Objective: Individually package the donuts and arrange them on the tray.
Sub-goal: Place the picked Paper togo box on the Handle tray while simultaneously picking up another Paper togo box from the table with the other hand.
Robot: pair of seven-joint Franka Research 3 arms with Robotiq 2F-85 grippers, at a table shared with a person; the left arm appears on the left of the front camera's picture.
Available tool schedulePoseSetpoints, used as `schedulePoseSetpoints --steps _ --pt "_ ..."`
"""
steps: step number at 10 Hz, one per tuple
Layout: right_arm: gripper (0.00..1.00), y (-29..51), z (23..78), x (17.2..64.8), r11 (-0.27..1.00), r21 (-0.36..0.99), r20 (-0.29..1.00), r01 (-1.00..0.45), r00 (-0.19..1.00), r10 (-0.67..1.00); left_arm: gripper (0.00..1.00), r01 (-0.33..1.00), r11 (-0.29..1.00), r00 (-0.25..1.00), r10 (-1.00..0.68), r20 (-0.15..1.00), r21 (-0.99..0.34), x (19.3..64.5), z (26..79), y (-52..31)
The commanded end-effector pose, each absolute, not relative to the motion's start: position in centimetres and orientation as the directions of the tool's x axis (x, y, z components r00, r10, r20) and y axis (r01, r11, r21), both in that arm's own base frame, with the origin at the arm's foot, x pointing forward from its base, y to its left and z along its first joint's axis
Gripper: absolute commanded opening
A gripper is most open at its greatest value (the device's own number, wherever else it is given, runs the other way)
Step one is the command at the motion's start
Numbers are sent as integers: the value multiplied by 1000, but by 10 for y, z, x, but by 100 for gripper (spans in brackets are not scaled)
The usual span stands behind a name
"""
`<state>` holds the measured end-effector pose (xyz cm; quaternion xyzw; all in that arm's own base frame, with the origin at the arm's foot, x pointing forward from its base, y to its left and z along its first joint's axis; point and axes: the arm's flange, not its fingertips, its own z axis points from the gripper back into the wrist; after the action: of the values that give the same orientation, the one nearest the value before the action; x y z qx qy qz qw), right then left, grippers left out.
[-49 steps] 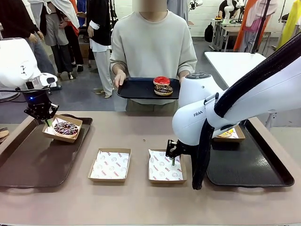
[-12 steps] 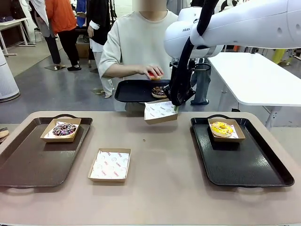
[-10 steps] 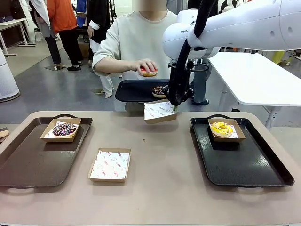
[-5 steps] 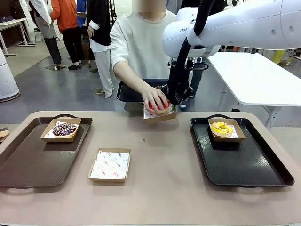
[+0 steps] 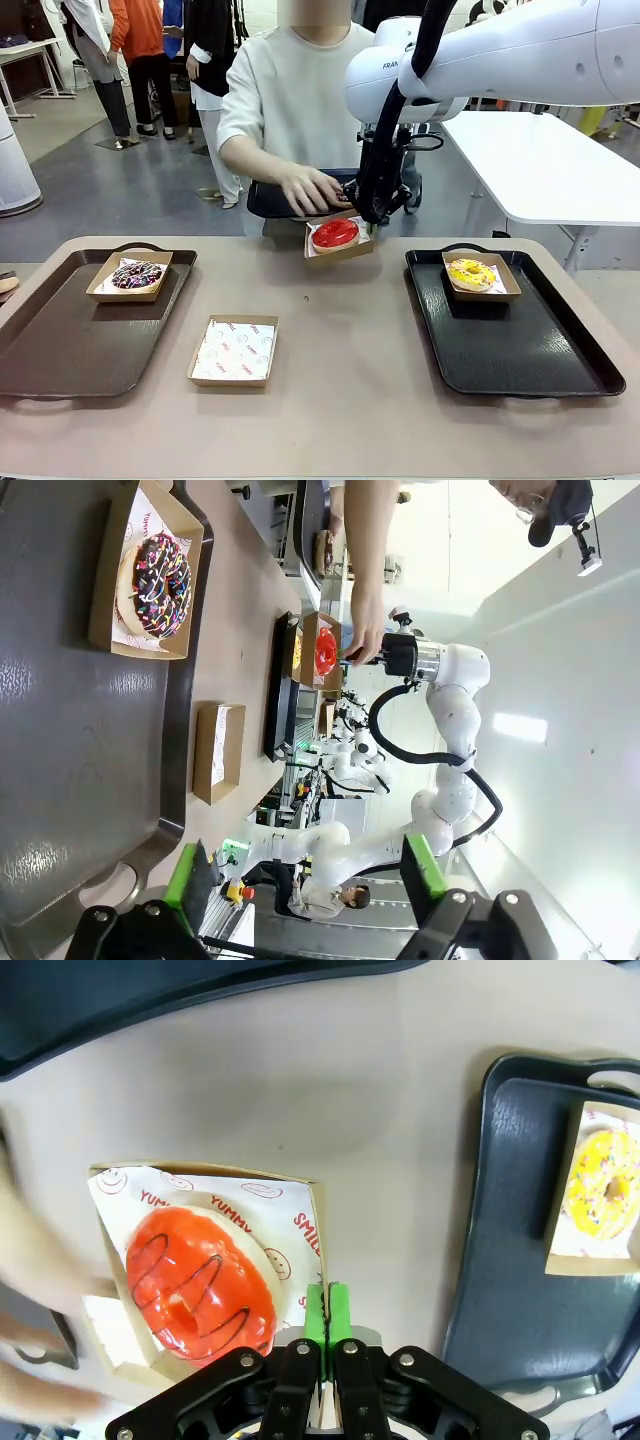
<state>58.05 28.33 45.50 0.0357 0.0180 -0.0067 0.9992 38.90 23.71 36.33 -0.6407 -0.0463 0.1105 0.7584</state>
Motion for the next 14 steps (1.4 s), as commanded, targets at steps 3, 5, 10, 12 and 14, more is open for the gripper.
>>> schedulePoseSetpoints --steps 3,5,10,12,14 --pt "0 280 455 576 997 71 -40 18 999 -15 100 -109 159 972 222 -71 -981 388 364 237" --pt "0 280 455 576 997 71 -40 18 999 -15 100 -109 159 972 222 -71 -981 388 364 237" --pt "0 280 455 576 997 71 -40 18 999 -15 100 -109 159 972 222 -71 -981 388 364 237" --pt "0 280 455 576 997 71 -40 18 999 -15 100 -109 159 972 222 -71 -981 388 364 237" --pt "0 280 455 576 997 71 -40 18 999 -15 100 -109 159 972 222 -71 -981 388 364 237"
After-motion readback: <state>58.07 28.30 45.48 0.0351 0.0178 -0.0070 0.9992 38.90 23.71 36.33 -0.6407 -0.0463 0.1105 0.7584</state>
